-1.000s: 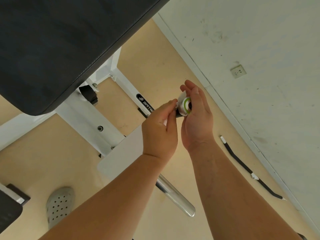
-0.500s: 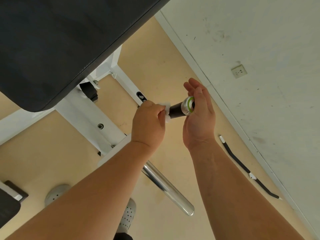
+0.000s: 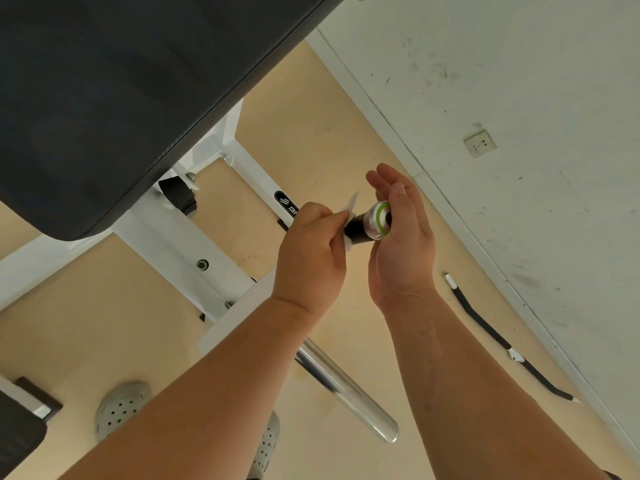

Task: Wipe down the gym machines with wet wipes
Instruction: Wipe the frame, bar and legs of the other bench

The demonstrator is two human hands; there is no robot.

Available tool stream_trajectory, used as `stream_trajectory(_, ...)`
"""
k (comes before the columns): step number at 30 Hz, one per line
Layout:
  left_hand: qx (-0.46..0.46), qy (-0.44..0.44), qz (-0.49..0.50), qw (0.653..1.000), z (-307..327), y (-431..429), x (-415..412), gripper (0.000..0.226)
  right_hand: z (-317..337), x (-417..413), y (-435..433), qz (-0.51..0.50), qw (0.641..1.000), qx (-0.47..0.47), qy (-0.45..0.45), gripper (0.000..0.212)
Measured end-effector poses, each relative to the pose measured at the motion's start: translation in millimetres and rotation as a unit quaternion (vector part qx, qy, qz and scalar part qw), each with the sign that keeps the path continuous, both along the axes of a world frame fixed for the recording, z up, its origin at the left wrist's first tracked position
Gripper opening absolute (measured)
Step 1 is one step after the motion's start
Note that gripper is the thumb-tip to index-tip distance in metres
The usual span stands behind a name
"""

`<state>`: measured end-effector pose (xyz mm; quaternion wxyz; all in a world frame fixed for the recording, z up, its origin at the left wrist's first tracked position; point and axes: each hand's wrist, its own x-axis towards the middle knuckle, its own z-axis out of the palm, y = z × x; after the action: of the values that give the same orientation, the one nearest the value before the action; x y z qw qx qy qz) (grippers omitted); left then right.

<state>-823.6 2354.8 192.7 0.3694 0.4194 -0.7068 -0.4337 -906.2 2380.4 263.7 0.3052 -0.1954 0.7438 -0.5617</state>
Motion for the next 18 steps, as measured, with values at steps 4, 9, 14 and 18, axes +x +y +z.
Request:
stream_trajectory(4,0.019,-0.117,-0.049,0.992,-24.5,-14.3,2.6,0.020,-5.2,-0.4,-4.0,-0.003,1.000,-0.010,0.016,0.031)
stream_trajectory(9,0.109,-0.171,-0.089,0.975,-18.0,-30.7,2.3,0.020,-7.2,1.8,-3.2,-0.009,1.000,-0.003,0.014,0.032)
stream_trajectory(14,0.216,0.027,-0.041,0.975,24.5,-26.4,7.1,0.023,-0.6,3.0,-2.4,-0.012,1.000,0.012,-0.001,0.031)
stream_trajectory(18,0.153,0.145,-0.034,0.977,58.5,-16.8,11.2,0.019,4.7,4.5,-3.7,-0.010,0.999,0.001,-0.034,0.030)
